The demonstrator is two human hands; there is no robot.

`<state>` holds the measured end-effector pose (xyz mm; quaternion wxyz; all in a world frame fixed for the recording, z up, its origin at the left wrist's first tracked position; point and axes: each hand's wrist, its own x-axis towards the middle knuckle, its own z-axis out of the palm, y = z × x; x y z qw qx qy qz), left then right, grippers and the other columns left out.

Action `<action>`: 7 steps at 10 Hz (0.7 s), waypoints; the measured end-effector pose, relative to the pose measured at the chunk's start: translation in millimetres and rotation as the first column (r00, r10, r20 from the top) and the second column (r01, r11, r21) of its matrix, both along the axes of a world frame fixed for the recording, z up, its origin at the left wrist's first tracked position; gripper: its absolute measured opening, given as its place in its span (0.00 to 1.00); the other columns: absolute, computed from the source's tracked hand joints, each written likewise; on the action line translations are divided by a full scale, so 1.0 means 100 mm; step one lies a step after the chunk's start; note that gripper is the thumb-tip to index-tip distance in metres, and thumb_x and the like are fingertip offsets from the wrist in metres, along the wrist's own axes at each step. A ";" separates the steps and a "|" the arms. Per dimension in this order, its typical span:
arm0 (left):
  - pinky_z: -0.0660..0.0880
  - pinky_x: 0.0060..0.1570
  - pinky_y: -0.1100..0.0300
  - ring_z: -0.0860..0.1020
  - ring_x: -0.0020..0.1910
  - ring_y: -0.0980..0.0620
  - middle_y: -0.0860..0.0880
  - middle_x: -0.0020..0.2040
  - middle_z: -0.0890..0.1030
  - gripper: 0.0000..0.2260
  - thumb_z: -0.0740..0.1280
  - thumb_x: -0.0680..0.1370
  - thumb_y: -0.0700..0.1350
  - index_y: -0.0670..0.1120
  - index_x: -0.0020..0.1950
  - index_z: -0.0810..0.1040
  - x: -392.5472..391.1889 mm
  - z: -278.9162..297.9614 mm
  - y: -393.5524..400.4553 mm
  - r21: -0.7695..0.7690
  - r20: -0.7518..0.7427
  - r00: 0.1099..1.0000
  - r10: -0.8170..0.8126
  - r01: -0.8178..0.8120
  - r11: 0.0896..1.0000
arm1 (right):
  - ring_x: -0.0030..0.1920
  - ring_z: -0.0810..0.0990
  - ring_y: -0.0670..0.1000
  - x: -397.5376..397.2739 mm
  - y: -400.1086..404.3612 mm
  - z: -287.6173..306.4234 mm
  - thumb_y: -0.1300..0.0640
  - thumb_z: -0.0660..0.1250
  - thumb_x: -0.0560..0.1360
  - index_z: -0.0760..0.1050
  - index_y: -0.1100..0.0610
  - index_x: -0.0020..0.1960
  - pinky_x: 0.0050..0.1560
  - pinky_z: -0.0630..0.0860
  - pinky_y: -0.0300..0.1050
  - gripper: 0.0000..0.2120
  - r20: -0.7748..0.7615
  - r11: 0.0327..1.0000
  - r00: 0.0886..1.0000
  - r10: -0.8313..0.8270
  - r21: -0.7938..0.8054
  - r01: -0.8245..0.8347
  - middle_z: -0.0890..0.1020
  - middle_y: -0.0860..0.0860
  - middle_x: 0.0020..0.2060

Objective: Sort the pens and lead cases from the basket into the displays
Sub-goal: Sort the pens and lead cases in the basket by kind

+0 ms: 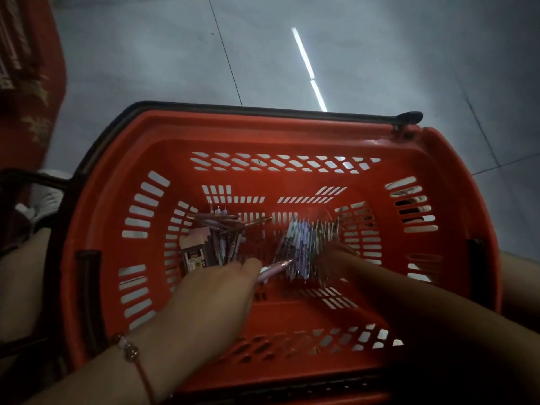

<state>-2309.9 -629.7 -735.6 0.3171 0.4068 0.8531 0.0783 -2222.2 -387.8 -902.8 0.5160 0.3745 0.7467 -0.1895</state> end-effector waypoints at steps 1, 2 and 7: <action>0.78 0.43 0.55 0.77 0.41 0.56 0.56 0.47 0.77 0.09 0.56 0.83 0.48 0.58 0.62 0.67 0.01 -0.01 -0.02 0.001 -0.001 1.000 0.011 -0.011 1.000 | 0.39 0.85 0.50 -0.09 0.05 0.08 0.62 0.68 0.75 0.77 0.65 0.61 0.40 0.84 0.42 0.15 -0.106 0.779 0.771 -0.628 -0.081 0.622 0.83 0.56 0.48; 0.78 0.43 0.54 0.77 0.42 0.55 0.55 0.47 0.77 0.09 0.56 0.83 0.48 0.57 0.62 0.67 0.02 0.01 -0.03 -0.003 -0.001 1.000 0.005 -0.005 1.000 | 0.50 0.84 0.58 -0.03 0.16 -0.12 0.59 0.69 0.74 0.79 0.64 0.56 0.54 0.82 0.51 0.13 -0.186 0.916 0.897 -0.400 -0.125 0.382 0.83 0.61 0.55; 0.74 0.44 0.55 0.77 0.50 0.49 0.51 0.52 0.78 0.11 0.61 0.79 0.41 0.52 0.60 0.73 -0.10 0.12 0.18 0.140 -0.250 0.951 -0.184 0.223 0.965 | 0.36 0.81 0.49 -0.36 0.02 1.56 0.51 0.67 0.78 0.77 0.62 0.59 0.39 0.77 0.44 0.16 -0.181 0.707 0.802 -0.569 -0.605 0.366 0.81 0.55 0.43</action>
